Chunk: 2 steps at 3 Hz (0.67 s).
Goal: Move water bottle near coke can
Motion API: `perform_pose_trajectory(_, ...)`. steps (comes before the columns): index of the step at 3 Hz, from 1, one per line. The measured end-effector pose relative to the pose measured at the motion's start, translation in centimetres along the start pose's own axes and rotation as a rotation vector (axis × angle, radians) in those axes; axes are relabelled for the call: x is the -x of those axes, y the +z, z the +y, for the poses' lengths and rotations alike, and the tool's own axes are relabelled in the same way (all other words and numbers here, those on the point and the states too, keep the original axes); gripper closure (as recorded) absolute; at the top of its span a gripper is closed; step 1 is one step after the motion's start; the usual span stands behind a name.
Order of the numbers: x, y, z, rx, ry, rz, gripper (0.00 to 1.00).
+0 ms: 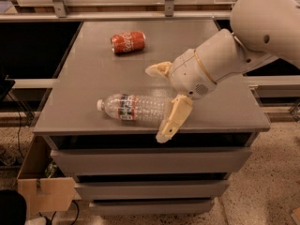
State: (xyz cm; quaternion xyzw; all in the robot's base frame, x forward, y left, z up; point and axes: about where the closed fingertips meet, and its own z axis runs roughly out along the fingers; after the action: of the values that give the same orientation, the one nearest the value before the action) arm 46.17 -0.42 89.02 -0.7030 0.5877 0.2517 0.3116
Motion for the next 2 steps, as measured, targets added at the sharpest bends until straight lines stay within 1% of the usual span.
perform_pose_trajectory(1, 0.2, 2.0, 0.4, 0.046, -0.017, 0.032, 0.17)
perform_pose_trajectory(2, 0.1, 3.4, 0.7, 0.083, -0.020, 0.040, 0.41)
